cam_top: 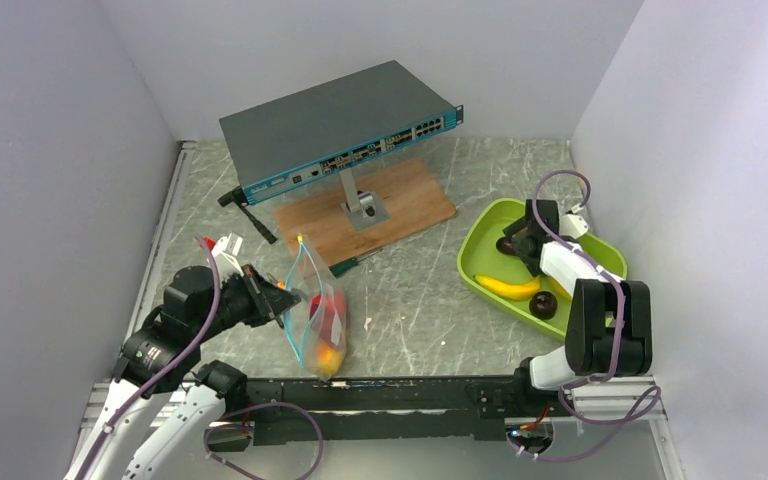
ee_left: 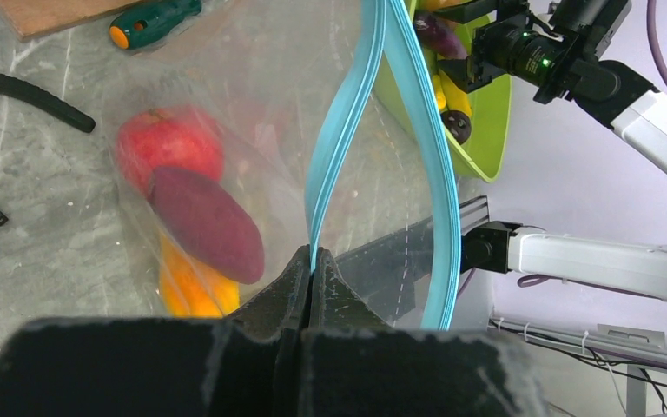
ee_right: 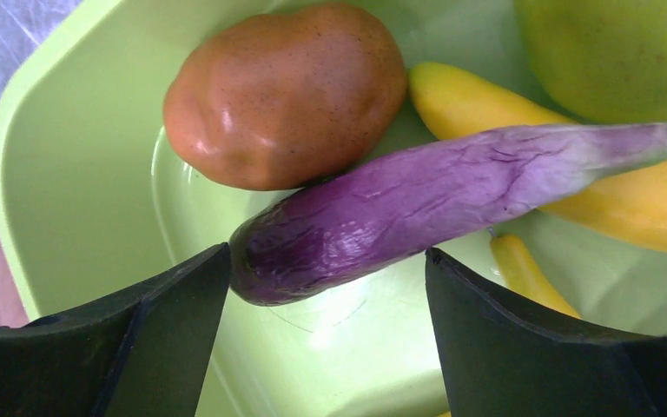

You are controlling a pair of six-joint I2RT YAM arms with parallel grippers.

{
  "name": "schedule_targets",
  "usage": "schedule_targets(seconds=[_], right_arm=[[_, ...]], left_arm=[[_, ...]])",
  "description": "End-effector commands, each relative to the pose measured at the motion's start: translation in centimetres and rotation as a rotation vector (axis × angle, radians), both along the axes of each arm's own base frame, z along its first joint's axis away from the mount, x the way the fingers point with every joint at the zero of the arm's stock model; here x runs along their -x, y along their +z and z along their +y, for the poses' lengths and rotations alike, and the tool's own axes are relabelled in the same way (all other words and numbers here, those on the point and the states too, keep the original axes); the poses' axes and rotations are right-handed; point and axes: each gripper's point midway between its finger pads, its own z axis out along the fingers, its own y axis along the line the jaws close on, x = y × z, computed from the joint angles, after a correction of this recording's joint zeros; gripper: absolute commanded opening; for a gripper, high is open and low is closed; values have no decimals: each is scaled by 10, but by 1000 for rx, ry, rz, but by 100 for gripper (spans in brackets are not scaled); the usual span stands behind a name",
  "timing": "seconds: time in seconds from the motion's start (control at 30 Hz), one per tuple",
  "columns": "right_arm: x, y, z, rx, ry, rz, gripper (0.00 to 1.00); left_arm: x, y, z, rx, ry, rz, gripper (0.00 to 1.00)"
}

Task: Place the food in the zip-top bag and seal the zipper
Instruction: Pick up the fake vegetable from the bin, then place the fake vegetable in the zipper food storage bag.

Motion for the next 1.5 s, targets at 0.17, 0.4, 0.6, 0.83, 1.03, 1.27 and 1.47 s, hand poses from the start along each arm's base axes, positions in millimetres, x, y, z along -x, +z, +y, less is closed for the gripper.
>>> schedule_targets(seconds=[0.17,0.4,0.6,0.83,1.03,1.27,1.47], right_arm=[[-14,3,-7,33,-4,-86,75],[-14,2,-7,39,7,-84,61],[-8,32,-7,61,17,-169,40],[-3,102,13,163,111,-338,30],[-4,172,92,259,485,-610,20],[43,247,245,220,1083,-986,12],[129,302,332,225,1479,-1359,10]], left_arm=[[0,7,1,4,4,-16,0],[2,10,2,9,7,-22,0],[4,11,6,1,17,-27,0],[2,12,6,-9,20,-31,0],[-1,9,5,-17,20,-16,0],[-2,9,5,-22,26,-8,0],[-4,11,5,-23,31,-3,0]])
